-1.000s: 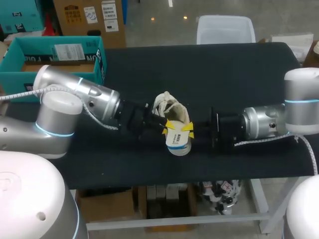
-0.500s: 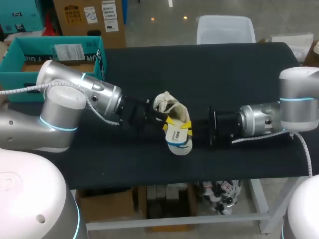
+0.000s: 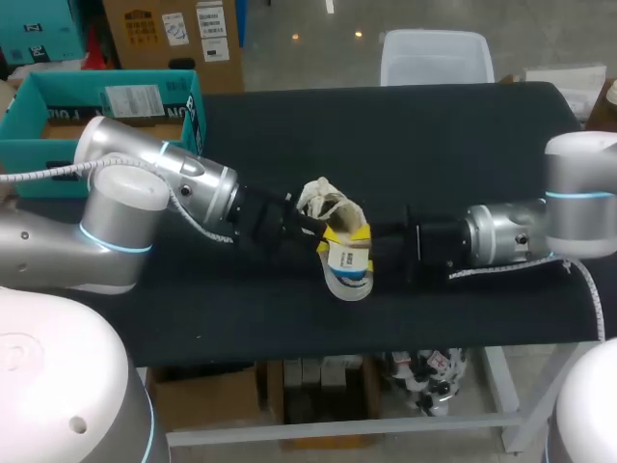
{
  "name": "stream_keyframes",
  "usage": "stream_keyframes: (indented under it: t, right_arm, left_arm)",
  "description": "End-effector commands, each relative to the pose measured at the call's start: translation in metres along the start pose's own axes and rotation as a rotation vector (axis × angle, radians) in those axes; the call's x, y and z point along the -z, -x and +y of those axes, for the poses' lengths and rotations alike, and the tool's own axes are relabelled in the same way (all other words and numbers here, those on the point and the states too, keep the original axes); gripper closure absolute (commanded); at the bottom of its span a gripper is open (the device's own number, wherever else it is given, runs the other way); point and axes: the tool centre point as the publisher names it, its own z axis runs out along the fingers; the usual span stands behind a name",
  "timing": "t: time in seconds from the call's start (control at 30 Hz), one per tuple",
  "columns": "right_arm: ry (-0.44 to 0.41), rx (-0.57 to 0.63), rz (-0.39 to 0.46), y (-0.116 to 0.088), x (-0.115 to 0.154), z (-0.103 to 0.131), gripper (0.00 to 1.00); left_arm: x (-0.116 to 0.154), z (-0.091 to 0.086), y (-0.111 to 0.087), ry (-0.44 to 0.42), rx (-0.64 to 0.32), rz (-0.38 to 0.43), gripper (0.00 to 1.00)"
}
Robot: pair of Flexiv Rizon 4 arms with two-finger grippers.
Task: Open the shoe tongue, take the insole out of the shoe, put the insole back into the shoe, and pack the shoe into the shoebox
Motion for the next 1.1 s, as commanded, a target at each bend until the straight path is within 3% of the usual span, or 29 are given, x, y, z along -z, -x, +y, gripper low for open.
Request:
stream_keyframes:
  t: [0.03, 0.13, 0.17, 0.37, 0.4, 0.43, 0.53, 0.6, 0.63, 0.67, 0.93, 1.1]
  right_arm:
    - [0.036, 0.009, 0.003, 0.000, 0.005, -0.015, 0.59]
    - [0.041, 0.015, -0.005, 0.000, 0.004, -0.016, 0.78]
    - [0.041, 0.014, -0.006, 0.000, 0.003, -0.016, 0.98]
    - [0.029, 0.008, -0.012, 0.003, 0.001, -0.011, 1.00]
    - [0.028, 0.007, -0.012, 0.003, 0.001, -0.011, 1.00]
    - [0.027, 0.007, -0.012, 0.003, 0.001, -0.011, 1.00]
    - [0.025, 0.006, -0.015, 0.003, 0.001, -0.011, 1.00]
    - [0.024, 0.008, -0.016, 0.003, 0.001, -0.011, 1.00]
    - [0.024, 0.008, -0.016, 0.003, 0.001, -0.011, 1.00]
    - [0.023, 0.008, -0.016, 0.003, 0.001, -0.010, 1.00]
    - [0.014, -0.001, -0.015, 0.004, 0.002, 0.001, 1.00]
    - [0.002, -0.019, -0.018, 0.003, 0.001, 0.014, 1.00]
  left_arm:
    - [-0.001, -0.001, -0.002, 0.008, 0.000, -0.009, 1.00]
    - [-0.001, -0.001, -0.003, 0.009, 0.002, -0.010, 1.00]
    - [0.000, -0.001, -0.003, 0.009, 0.002, -0.012, 1.00]
    - [0.002, -0.007, -0.003, 0.006, -0.003, -0.010, 1.00]
    - [0.002, -0.010, -0.003, 0.003, -0.016, -0.007, 0.73]
    - [0.003, -0.013, -0.003, 0.000, -0.025, -0.008, 0.62]
    - [0.006, -0.023, -0.002, -0.016, -0.051, -0.016, 0.59]
    - [0.007, -0.028, -0.001, -0.018, -0.065, -0.019, 0.62]
    - [0.007, -0.030, -0.001, -0.019, -0.070, -0.020, 0.73]
    - [0.007, -0.031, 0.000, -0.019, -0.075, -0.020, 1.00]
    - [0.001, -0.024, 0.003, -0.011, -0.073, -0.003, 1.00]
    - [-0.002, -0.010, 0.003, 0.001, -0.047, 0.008, 1.00]
